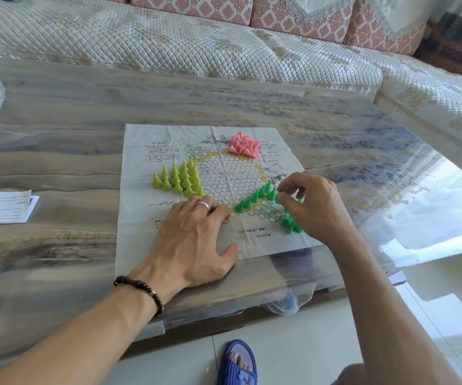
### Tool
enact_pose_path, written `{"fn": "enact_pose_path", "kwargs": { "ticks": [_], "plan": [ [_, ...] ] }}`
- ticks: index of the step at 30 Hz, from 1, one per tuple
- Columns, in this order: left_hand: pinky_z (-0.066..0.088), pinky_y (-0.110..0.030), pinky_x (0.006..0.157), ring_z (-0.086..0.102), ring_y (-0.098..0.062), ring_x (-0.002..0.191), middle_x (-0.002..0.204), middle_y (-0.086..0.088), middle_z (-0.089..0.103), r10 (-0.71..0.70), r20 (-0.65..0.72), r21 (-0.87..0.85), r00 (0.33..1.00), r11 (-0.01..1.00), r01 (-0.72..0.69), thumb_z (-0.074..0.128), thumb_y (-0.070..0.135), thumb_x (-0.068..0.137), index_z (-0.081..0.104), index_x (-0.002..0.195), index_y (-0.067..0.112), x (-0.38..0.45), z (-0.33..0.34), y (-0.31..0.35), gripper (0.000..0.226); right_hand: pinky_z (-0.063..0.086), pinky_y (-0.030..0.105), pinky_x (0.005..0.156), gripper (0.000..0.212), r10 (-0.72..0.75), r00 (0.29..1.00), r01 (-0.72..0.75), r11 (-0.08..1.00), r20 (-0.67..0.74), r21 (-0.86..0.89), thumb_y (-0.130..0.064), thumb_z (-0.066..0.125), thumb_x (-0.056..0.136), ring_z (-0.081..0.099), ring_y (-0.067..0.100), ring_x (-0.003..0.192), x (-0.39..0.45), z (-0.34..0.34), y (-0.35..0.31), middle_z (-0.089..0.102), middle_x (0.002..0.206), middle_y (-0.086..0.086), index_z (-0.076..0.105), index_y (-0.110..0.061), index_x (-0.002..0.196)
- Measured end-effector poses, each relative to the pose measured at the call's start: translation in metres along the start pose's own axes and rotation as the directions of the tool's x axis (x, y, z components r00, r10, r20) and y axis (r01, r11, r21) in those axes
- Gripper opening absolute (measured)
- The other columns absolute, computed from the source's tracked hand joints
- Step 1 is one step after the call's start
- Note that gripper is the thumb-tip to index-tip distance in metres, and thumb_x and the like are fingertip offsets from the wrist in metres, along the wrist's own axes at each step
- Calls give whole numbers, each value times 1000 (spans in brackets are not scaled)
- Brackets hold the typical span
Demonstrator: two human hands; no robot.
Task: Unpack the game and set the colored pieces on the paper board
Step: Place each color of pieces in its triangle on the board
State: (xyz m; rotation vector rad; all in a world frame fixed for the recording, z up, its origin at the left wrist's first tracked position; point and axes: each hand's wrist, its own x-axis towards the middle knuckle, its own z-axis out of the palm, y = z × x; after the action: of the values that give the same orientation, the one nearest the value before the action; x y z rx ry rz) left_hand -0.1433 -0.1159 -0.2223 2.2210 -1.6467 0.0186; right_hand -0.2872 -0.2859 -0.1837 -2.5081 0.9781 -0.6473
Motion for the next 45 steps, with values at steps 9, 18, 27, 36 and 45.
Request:
{"fn": "enact_pose_path", "kwargs": {
  "ticks": [9, 18, 27, 36, 45],
  "plan": [
    [41, -36, 94, 50, -18, 105, 110, 4, 58, -1, -8, -10, 1000, 1000, 1, 46, 61, 73, 63, 115, 20, 0, 1, 0, 61, 53, 38, 79, 6, 17, 999, -15, 998, 32, -66, -18, 67, 80, 61, 8, 72, 3, 11, -2, 61, 68, -20, 70, -23, 82],
    [41, -36, 94, 50, -19, 106, 111, 3, 58, 1, -10, -9, 1000, 1000, -2, 48, 60, 74, 63, 115, 19, -1, 0, -1, 60, 43, 43, 91, 7, 3, 1000, 1, 983, 22, -186, -19, 66, 82, 62, 18, 79, 8, 19, -6, 69, 78, -9, 70, -23, 85],
    [41, -37, 95, 50, -18, 105, 111, 3, 58, 5, -8, -11, 1000, 1000, -5, 47, 60, 74, 63, 114, 19, 0, 0, 0, 59, 53, 38, 81, 13, -2, 995, -10, 993, -100, -120, -12, 63, 84, 62, 10, 72, 9, -6, 0, 67, 76, -10, 73, -17, 90],
    [42, -36, 92, 51, -19, 103, 109, 4, 58, 11, -10, -4, 1000, 1000, -11, 46, 59, 73, 63, 112, 19, 0, 1, 0, 58, 38, 28, 79, 21, 144, 987, -128, 975, 77, -179, -30, 68, 82, 53, 12, 89, 1, -18, 28, 64, 94, -6, 72, -25, 102],
    [42, -35, 92, 50, -17, 101, 107, 5, 57, 11, -4, 1, 1000, 1000, -11, 45, 60, 73, 63, 111, 20, 0, 1, -1, 58, 32, 41, 96, 13, 118, 973, -69, 968, 197, -242, -32, 68, 84, 41, 19, 115, 8, -11, 20, 56, 114, -5, 68, -31, 96]
  ]
}}
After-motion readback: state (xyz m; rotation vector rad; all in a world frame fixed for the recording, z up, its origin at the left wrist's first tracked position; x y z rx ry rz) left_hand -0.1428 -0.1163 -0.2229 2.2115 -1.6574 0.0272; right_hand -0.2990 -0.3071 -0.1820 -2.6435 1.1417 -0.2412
